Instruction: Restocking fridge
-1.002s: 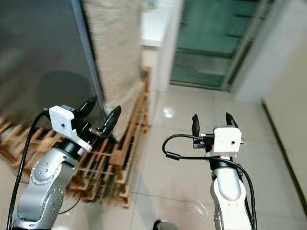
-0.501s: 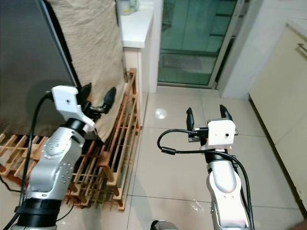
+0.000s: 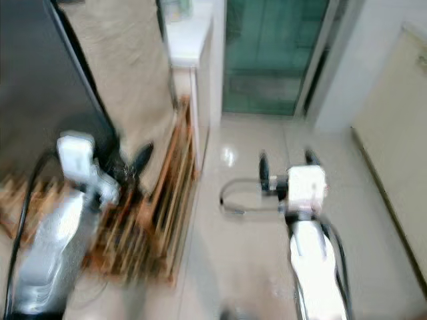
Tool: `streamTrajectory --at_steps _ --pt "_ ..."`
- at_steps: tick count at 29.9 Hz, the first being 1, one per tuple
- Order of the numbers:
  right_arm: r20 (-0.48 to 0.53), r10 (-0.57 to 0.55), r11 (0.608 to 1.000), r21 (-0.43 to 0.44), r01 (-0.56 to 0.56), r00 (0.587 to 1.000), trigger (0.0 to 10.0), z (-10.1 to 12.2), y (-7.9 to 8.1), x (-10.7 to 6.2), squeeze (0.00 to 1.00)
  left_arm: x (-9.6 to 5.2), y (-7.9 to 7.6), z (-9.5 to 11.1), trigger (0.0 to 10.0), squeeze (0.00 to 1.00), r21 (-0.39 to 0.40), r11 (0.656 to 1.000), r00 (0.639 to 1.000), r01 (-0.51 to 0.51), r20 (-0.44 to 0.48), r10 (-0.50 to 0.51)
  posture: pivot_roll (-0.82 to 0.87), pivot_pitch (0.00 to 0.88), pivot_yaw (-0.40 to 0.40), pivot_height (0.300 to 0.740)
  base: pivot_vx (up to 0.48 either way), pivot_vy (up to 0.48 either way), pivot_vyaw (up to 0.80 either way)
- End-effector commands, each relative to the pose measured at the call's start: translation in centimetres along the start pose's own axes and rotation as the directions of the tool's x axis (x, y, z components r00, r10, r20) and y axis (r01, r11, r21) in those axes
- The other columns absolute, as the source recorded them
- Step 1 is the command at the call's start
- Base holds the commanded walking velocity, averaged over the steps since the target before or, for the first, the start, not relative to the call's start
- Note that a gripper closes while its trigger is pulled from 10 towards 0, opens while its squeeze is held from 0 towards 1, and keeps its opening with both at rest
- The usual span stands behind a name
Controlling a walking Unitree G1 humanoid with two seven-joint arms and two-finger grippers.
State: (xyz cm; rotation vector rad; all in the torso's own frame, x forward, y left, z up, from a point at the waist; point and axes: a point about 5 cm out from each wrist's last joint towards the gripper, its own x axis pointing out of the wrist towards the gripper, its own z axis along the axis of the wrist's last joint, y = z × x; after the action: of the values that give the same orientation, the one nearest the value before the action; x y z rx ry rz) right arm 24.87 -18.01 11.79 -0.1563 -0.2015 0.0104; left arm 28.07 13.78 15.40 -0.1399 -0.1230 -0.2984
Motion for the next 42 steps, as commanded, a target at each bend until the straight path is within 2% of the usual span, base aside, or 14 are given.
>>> streamTrajectory --at_steps 1,5,9,16,18,29,42 --pt "0.006 0.004 1.0 -0.001 -0.004 1.0 10.0 0.2 0.1 0.1 0.0 0.4 1.1 0.3 10.0 0.0 0.016 0.997 0.998 -0.07 0.0 0.07 -0.06 0.0 0.022 0.74 0.0 0.0 0.0" --pt "0.001 0.0 1.0 -0.003 0.0 1.0 10.0 0.0 -0.1 0.1 0.0 0.6 2.2 0.3 10.0 0.0 -0.005 0.988 0.988 -0.155 -0.012 0.155 -0.06 0.0 0.026 0.74 0.0 0.0 0.0" --pt "-0.001 -0.002 1.0 -0.004 0.002 1.0 10.0 -0.1 -0.1 0.1 0.0 0.7 2.6 0.3 10.0 0.0 -0.02 0.98 0.981 -0.197 -0.006 0.196 -0.06 0.0 0.026 0.74 0.0 0.0 0.0" --pt "-0.001 0.0 1.0 -0.005 0.0 1.0 10.0 -0.1 -0.1 0.1 0.0 1.6 1.9 0.7 10.0 0.0 -0.028 0.986 0.986 -0.165 0.016 0.166 -0.06 0.0 0.027 0.74 0.0 0.0 0.0" --pt "-0.001 0.0 1.0 -0.006 0.0 1.0 10.0 -0.2 -0.1 0.1 0.0 1.8 1.7 0.7 10.0 0.0 -0.056 0.987 0.988 -0.15 0.017 0.151 -0.07 0.0 0.029 0.74 0.0 0.0 0.0" --pt "0.0 -0.007 1.0 -0.01 0.007 1.0 10.0 -0.2 -0.1 0.1 0.0 3.3 0.8 1.2 10.0 0.0 -0.059 0.993 0.995 -0.098 0.029 0.099 -0.08 0.0 0.035 0.74 0.0 0.0 0.0" --pt "-0.005 -0.005 1.0 -0.018 0.005 1.0 10.0 -0.2 -0.2 0.1 0.0 3.1 -0.9 0.4 10.0 0.0 -0.107 0.994 1.0 -0.028 0.001 0.028 -0.08 0.0 0.031 0.74 0.0 0.0 0.0"
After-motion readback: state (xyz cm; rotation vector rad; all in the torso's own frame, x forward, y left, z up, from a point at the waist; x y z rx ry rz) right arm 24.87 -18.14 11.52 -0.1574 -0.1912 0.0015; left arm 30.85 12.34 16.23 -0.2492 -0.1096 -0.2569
